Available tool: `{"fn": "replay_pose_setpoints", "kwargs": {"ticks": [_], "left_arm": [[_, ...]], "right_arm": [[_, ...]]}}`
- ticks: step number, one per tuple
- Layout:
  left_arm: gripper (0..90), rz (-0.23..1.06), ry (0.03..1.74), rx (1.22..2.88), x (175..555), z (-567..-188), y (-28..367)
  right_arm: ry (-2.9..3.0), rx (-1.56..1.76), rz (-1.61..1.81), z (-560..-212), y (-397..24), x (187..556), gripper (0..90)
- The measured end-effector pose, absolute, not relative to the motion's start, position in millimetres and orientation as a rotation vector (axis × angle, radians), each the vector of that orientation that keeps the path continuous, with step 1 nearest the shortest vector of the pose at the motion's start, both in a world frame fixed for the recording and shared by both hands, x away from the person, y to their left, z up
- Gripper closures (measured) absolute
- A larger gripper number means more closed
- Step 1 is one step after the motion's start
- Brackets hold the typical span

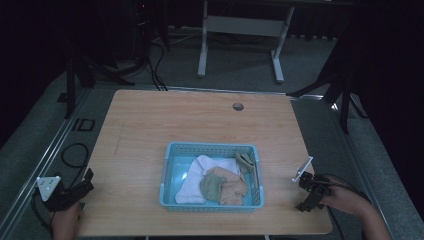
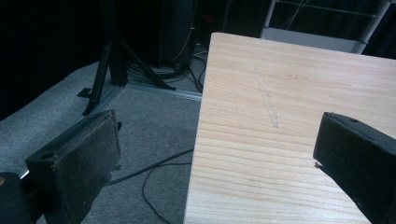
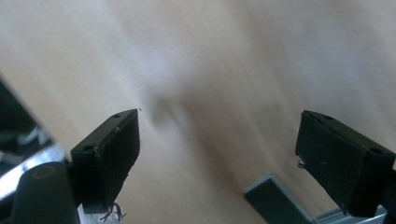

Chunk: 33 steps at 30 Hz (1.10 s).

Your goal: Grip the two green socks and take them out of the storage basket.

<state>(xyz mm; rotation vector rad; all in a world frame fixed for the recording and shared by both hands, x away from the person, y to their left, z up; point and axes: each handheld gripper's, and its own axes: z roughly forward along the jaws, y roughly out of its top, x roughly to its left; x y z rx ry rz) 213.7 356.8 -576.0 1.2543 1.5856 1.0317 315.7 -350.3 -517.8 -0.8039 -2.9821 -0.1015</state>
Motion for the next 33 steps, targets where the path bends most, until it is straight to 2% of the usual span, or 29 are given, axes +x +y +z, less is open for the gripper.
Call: {"fn": "replay_pose_setpoints", "kwargs": {"ticks": [19,33], "left_arm": [[0.7,1.034,1.585,1.262,214.4,-576.0,356.0],[0.7,1.030,1.582,1.266,214.4,-576.0,356.0]], "right_arm": [[-2.992,-0.448,-0.006,-494.1,-301.2,311.1,15.8],[-3.047,-0.252,-0.053,-452.9,-254.4,312.7,15.7]]}}
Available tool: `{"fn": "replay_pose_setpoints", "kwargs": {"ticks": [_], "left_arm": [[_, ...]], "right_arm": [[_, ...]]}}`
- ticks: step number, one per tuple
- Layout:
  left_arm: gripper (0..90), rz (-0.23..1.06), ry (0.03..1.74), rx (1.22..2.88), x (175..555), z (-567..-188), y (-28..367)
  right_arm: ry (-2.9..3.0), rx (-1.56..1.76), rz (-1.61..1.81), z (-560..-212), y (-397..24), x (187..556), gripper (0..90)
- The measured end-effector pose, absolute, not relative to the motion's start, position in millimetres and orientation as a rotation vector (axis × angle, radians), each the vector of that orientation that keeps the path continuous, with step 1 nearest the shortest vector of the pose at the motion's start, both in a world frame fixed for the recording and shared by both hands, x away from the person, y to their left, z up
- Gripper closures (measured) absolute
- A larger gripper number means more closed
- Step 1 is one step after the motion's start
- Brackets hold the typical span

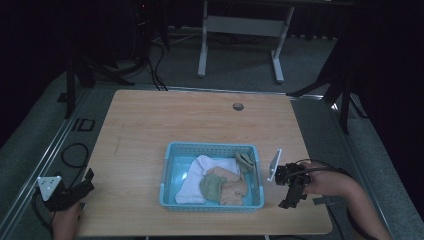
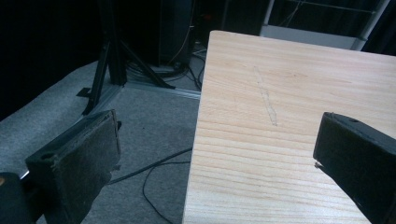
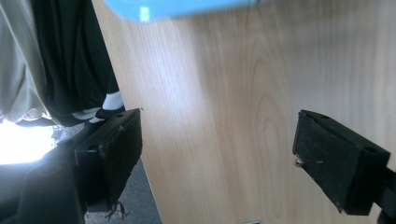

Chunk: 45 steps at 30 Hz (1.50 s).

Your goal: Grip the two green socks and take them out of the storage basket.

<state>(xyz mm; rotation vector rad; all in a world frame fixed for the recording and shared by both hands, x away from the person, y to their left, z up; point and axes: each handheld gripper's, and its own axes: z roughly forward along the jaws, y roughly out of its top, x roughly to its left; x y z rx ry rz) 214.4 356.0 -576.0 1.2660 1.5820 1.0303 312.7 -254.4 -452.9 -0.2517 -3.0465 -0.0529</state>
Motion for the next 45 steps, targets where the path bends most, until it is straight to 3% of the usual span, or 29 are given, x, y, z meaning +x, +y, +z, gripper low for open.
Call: {"fn": "replay_pose_setpoints", "kwargs": {"ticks": [16,45], "left_arm": [[0.7,1.019,1.581,1.265,214.2,-576.0,356.9],[0.7,1.017,1.575,1.265,214.1,-576.1,356.9]], "right_arm": [[-3.087,-0.045,-0.002,-431.5,-196.1,319.9,15.7],[-3.123,0.161,0.040,-446.6,-117.8,328.1,18.4]]}}
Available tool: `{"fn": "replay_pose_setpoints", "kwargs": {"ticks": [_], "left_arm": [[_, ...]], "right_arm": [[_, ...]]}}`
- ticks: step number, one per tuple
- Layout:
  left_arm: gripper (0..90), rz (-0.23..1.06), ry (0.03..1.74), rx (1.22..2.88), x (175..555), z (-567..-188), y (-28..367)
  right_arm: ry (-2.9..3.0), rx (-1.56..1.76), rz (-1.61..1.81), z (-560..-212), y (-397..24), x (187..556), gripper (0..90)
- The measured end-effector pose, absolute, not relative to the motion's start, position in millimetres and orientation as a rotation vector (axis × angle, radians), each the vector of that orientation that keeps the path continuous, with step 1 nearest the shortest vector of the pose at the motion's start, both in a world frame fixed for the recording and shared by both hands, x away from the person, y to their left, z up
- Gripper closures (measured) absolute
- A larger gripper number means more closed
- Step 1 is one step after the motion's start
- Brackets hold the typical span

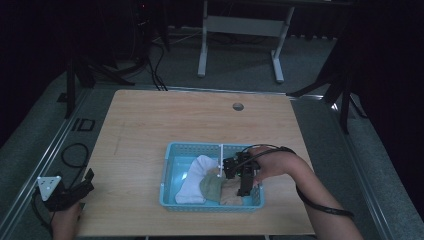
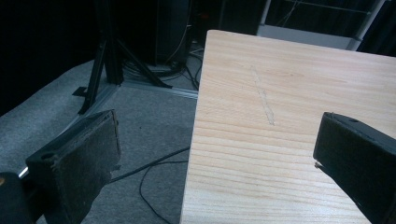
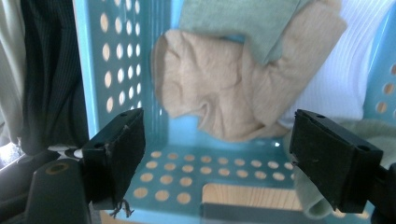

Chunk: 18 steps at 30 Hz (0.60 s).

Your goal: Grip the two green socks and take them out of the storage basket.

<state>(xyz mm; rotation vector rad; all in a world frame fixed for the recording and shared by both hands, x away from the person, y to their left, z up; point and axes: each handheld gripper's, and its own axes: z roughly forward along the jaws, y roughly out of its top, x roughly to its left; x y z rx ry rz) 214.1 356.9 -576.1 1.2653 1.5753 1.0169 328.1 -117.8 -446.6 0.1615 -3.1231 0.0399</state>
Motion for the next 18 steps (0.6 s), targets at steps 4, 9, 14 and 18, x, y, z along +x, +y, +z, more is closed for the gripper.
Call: {"fn": "replay_pose_setpoints", "kwargs": {"ticks": [4,9,14,18], "left_arm": [[0.7,1.013,1.578,1.267,214.2,-576.0,356.9],[0.7,1.011,1.576,1.269,214.2,-576.0,357.0],[0.7,1.008,1.575,1.271,214.3,-576.0,357.2],[0.7,1.007,1.576,1.274,214.3,-576.0,357.4]], "right_arm": [[-3.126,0.166,0.023,-447.1,-109.0,330.3,18.6],[-3.122,0.186,0.015,-449.1,-97.4,332.4,18.6],[-3.137,0.198,-0.008,-453.9,-90.0,334.4,22.3],[-3.144,0.228,-0.035,-457.8,-84.5,334.8,27.6]]}}
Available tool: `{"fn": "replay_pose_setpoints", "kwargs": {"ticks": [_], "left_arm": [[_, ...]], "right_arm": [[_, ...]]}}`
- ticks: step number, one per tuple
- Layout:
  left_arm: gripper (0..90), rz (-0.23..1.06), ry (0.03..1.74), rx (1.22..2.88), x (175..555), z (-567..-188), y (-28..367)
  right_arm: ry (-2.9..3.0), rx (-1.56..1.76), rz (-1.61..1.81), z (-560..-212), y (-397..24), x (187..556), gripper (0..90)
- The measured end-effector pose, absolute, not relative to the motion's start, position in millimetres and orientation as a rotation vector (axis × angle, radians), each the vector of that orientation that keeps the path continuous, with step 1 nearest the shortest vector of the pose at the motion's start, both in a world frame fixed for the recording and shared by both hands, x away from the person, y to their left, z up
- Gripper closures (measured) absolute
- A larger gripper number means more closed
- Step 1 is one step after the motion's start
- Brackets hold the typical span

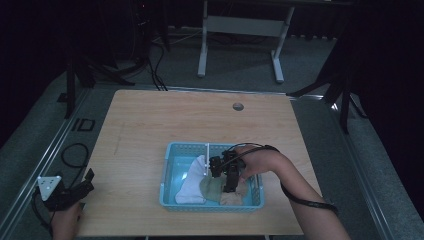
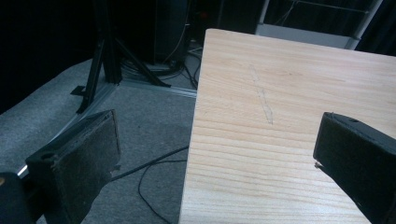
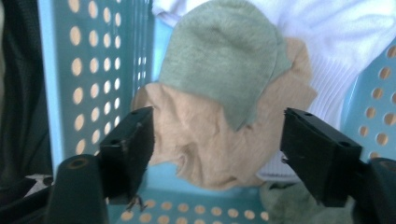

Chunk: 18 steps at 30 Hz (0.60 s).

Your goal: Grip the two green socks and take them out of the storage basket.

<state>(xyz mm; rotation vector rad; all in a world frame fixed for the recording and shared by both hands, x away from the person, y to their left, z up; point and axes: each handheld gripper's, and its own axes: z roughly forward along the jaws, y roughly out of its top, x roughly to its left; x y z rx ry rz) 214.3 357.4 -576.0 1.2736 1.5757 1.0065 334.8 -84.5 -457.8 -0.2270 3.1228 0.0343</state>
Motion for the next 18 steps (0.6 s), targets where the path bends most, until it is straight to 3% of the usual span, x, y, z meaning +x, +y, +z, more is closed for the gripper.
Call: {"fn": "replay_pose_setpoints", "kwargs": {"ticks": [2,18], "left_arm": [[0.7,1.006,1.575,1.274,214.4,-576.0,357.3],[0.7,0.994,1.580,1.282,215.4,-575.8,357.7]], "right_arm": [[3.118,-0.228,0.031,-460.5,-82.0,336.2,32.4],[3.101,-0.209,-0.036,-497.3,-67.0,341.1,42.9]]}}
